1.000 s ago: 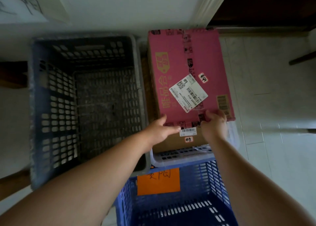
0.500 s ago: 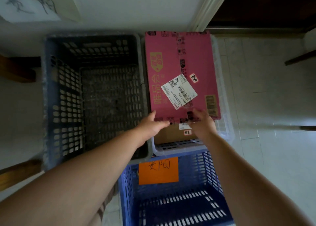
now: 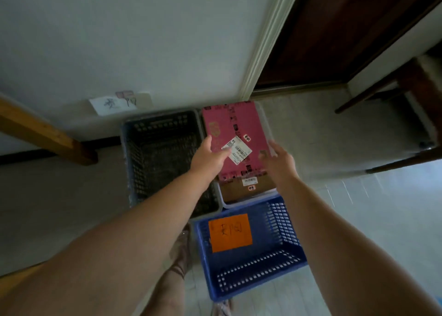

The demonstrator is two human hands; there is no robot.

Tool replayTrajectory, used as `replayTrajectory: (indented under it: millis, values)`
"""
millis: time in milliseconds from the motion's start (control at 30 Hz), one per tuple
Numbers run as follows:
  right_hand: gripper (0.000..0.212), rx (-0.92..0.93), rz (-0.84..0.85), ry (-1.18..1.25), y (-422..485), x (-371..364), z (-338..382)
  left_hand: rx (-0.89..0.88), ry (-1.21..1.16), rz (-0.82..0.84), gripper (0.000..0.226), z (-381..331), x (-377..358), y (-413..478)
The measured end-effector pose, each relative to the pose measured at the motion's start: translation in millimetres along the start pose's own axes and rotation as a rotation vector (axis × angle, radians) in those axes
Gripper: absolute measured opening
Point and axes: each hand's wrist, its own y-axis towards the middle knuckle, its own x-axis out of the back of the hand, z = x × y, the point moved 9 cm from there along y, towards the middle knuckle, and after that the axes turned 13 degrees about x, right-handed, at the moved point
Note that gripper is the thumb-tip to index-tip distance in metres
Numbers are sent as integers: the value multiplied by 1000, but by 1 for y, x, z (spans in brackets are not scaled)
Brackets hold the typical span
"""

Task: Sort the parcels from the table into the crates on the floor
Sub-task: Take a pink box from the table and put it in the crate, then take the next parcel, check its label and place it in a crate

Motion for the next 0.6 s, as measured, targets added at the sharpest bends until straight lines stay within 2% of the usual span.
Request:
replayTrajectory:
  millis: [133,233,367,600]
  values:
    - [59,148,-34,137,-60,13,62,-176,-58,-59,69,-26,31,-90]
    - [54,312,-38,179,-114,21,104,-269,-116,-146,45,-23,50,-165]
    - [48,474,37,231,-180,20,147,-317,-222,-218,74,1,73,-237]
    - [50,606,135,214,-282,-2,203,-420,-359,-413,73,31,151,-351]
